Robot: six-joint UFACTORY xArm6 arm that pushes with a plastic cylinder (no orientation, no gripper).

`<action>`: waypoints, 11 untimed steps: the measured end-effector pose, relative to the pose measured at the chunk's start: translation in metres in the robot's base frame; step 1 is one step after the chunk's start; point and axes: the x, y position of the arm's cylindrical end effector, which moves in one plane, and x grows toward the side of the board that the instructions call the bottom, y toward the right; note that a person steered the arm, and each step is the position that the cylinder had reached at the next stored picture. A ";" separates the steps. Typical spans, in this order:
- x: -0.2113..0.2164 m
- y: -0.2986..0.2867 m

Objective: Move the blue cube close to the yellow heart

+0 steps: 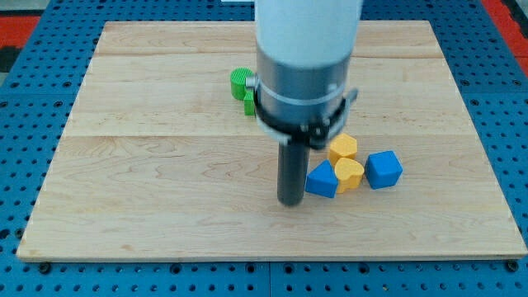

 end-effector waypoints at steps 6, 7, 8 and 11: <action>-0.050 0.143; -0.052 0.163; -0.075 0.146; -0.042 0.162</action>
